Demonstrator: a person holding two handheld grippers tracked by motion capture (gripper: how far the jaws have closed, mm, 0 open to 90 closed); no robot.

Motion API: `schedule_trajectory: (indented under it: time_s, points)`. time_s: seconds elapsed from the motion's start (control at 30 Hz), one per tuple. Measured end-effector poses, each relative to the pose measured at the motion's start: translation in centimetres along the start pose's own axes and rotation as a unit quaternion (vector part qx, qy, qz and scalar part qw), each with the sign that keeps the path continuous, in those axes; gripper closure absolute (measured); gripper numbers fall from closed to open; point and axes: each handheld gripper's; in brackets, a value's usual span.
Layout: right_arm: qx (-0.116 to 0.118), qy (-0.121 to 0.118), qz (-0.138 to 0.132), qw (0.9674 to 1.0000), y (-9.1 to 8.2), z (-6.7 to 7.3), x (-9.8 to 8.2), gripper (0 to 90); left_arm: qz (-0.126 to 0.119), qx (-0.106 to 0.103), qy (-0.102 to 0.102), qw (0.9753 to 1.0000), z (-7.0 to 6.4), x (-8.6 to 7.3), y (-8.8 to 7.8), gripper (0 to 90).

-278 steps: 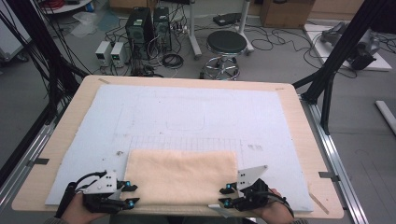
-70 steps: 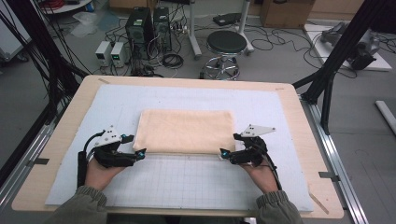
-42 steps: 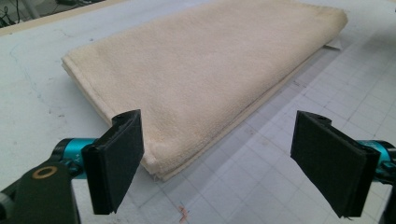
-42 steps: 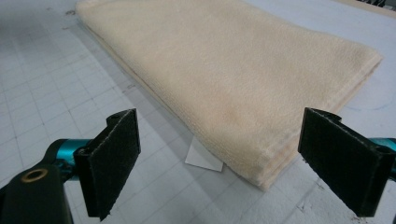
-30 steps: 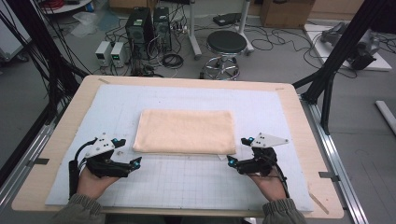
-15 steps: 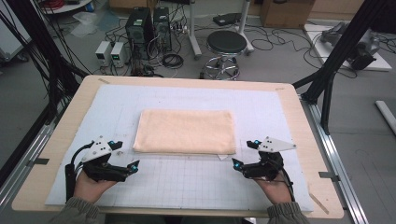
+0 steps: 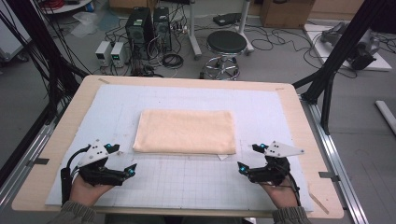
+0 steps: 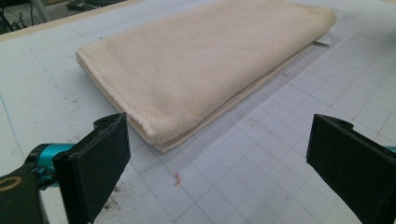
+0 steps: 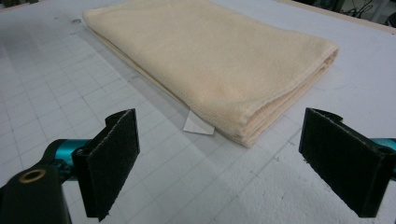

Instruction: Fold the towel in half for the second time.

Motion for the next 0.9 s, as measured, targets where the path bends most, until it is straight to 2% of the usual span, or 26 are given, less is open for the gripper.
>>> schedule_trajectory:
  time_s: [0.67, 0.9]
  points:
    - [-0.005, 0.002, 0.000, 1.0000, -2.0, 0.5, -1.2, 11.6, 0.009, 0.006, 0.007, 0.9999, -0.5, -1.0, -1.6, 6.8]
    - [-0.004, -0.001, -0.001, 1.0000, -2.4, 0.7, -1.5, 11.6, 0.009, 0.010, 0.000, 0.9999, -0.6, -1.4, -2.3, 6.8]
Point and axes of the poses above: each handheld gripper's, and its own axes: y roughly forward along the jaws, x roughly out of its top, z roughly to its left, and after that the axes turned 3 degrees about -x, right-handed
